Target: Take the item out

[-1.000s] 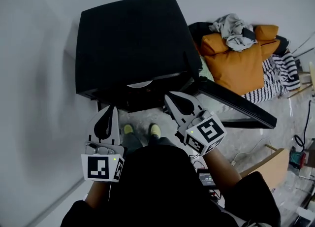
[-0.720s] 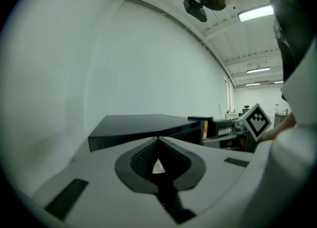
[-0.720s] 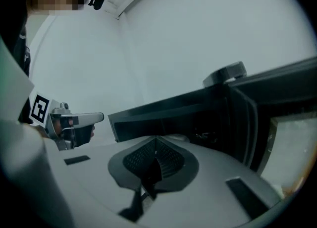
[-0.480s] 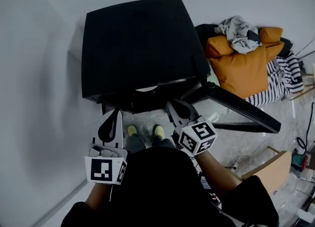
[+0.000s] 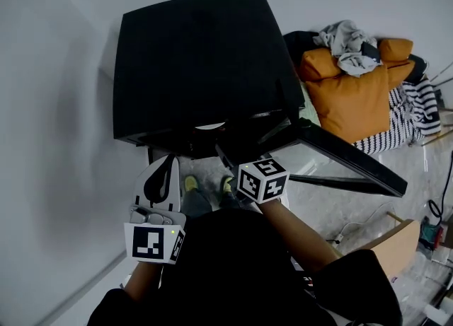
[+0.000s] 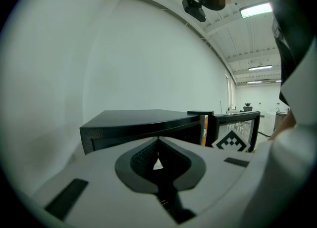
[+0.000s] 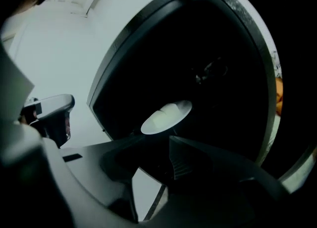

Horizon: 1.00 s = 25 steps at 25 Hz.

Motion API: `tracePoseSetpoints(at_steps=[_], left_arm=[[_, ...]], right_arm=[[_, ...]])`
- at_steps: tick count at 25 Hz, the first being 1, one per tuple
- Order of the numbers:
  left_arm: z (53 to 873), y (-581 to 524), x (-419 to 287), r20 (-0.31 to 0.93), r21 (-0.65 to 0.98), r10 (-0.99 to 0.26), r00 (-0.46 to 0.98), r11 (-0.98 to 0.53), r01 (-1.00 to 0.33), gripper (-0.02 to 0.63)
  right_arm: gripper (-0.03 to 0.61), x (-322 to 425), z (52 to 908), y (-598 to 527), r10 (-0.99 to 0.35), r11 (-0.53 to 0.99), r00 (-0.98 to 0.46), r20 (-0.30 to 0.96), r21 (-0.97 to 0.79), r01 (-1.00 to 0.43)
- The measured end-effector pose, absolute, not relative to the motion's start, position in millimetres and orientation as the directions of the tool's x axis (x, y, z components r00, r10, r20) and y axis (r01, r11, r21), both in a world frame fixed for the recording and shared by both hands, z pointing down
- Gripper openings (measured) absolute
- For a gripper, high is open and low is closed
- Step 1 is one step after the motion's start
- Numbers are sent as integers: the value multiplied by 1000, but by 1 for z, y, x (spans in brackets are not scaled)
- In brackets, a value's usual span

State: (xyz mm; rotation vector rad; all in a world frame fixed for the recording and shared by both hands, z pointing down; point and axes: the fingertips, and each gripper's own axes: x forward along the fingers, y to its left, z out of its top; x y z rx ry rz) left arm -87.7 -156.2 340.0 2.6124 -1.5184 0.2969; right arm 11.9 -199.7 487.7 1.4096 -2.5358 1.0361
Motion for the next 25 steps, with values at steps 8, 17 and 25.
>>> tracePoseSetpoints(at_steps=[8, 17, 25], left_arm=[[340, -155, -92, 225, -28, -864, 451, -468, -883, 8], [339, -156, -100, 226, -44, -876, 426, -446, -894, 8], [337, -156, -107, 224, -47, -887, 404, -424, -904, 8]], right_arm=[[161, 0, 500, -228, -738, 256, -582, 342, -657, -710], [161, -8, 502, -239, -734, 199, -607, 305, -758, -622], [130, -9, 501, -251, -716, 159, -647, 263, -841, -517]])
